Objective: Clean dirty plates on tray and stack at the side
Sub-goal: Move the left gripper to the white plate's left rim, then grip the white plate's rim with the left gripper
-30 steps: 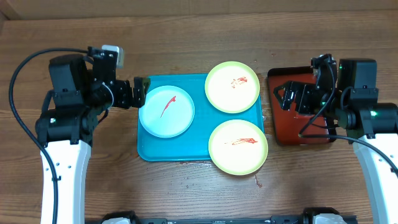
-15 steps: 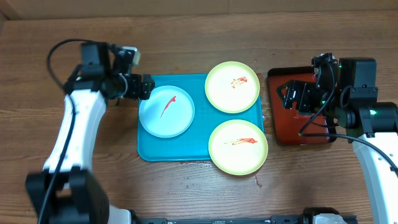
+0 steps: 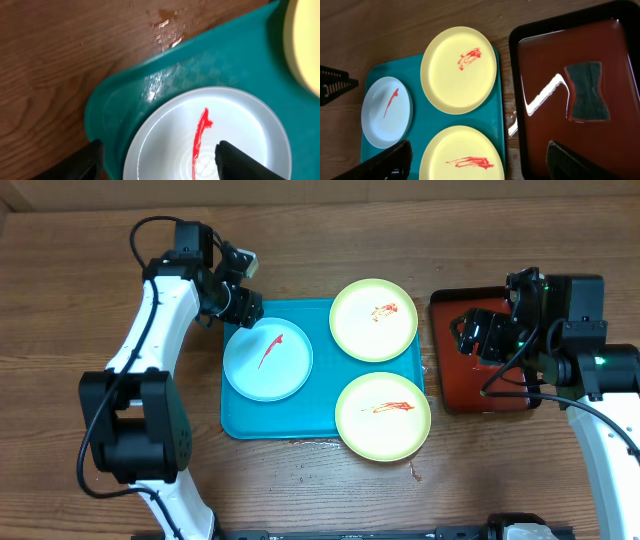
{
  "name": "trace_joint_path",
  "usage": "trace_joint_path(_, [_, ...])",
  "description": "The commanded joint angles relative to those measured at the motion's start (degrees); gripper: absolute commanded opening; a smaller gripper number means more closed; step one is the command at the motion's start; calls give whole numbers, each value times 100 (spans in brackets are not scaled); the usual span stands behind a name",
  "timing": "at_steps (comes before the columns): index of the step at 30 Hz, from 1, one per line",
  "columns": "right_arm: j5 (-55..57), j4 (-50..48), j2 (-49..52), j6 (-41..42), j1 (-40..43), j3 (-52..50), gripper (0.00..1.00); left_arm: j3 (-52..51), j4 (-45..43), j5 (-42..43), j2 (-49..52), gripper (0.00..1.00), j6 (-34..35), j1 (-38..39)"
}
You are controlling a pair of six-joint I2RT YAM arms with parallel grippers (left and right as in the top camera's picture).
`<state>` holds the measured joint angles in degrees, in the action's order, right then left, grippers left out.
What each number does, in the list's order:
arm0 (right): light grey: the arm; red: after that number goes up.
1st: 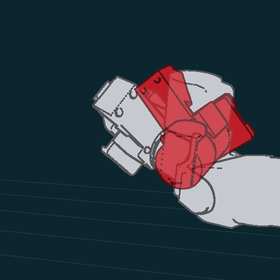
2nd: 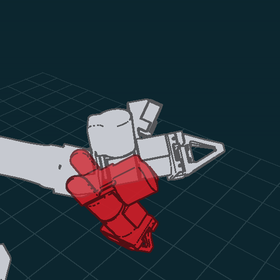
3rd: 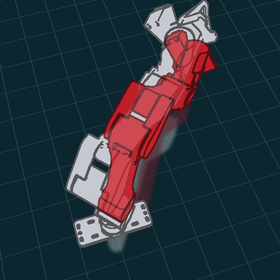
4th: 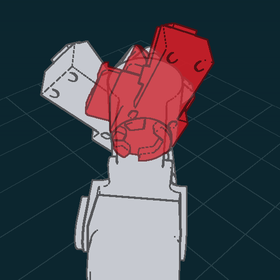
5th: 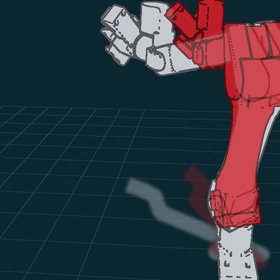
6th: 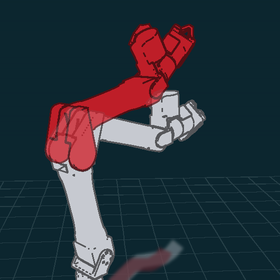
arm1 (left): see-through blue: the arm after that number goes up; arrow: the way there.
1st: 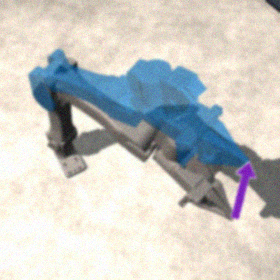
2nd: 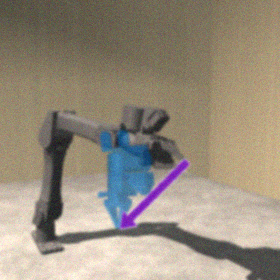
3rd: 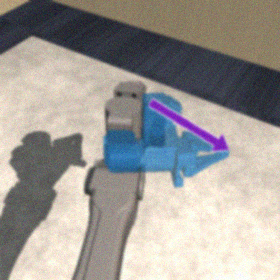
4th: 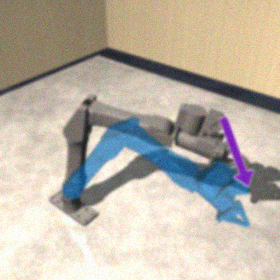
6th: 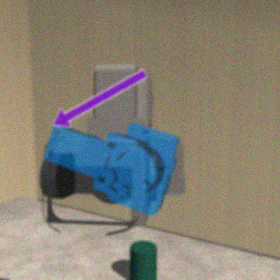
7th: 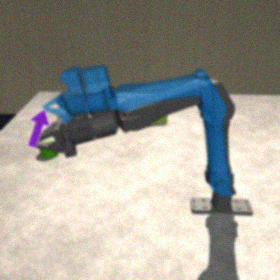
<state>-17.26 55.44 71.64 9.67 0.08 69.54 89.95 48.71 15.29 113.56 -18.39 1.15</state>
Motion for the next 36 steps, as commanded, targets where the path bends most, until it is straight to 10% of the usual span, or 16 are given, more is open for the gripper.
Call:
trace_joint_path(1, [74, 24, -13, 81, 33, 140, 87, 129, 116, -85, 273, 70, -485, 4])
trace_joint_path(18, [72, 46, -13, 81, 33, 136, 87, 129, 179, -452, 1084, 45, -557, 2])
trace_joint_path(24, [72, 44, -13, 81, 33, 136, 87, 131, 389, -197, 1082, 7, -498, 4])
trace_joint_path(36, [826, -136, 258, 846, 33, 136, 79, 129, 1043, 127, 1082, 4, 2367, 4])
